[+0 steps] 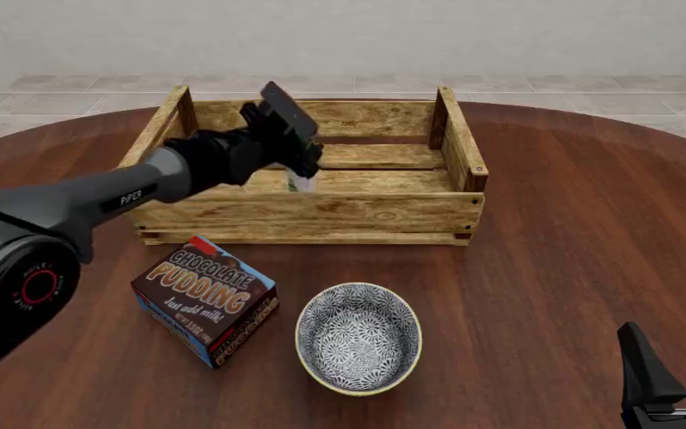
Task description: Pick up the salad dressing and put it in the tray.
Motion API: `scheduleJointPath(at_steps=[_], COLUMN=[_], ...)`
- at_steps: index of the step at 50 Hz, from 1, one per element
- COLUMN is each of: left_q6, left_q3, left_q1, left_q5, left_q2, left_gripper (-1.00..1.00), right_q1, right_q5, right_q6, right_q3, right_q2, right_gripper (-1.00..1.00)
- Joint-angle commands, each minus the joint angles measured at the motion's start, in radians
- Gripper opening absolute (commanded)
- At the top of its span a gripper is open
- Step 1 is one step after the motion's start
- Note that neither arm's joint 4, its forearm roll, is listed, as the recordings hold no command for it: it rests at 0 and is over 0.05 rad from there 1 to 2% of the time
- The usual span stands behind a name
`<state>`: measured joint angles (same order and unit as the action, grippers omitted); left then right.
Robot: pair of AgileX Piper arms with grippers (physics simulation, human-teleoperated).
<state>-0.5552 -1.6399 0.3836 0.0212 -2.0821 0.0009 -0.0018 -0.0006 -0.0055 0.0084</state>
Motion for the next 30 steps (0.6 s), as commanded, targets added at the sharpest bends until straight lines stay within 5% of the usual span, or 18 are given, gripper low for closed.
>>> scheduleJointPath(at_steps=[1, 30], left_q6=[0.015, 0.022], left_q3=[0.038, 0.147], left_q1=[0.011, 0.039], left_q5=[0.001, -0.017], left_q2=[0.068, 0.231], left_gripper=[1.0, 1.0], right_q1=[0.0, 0.0], right_q5=[0.0, 0.0], right_q6=[0.0, 0.0], right_q3=[0.0, 0.0], right_q2=[0.0, 0.0], right_gripper=[1.0, 1.0])
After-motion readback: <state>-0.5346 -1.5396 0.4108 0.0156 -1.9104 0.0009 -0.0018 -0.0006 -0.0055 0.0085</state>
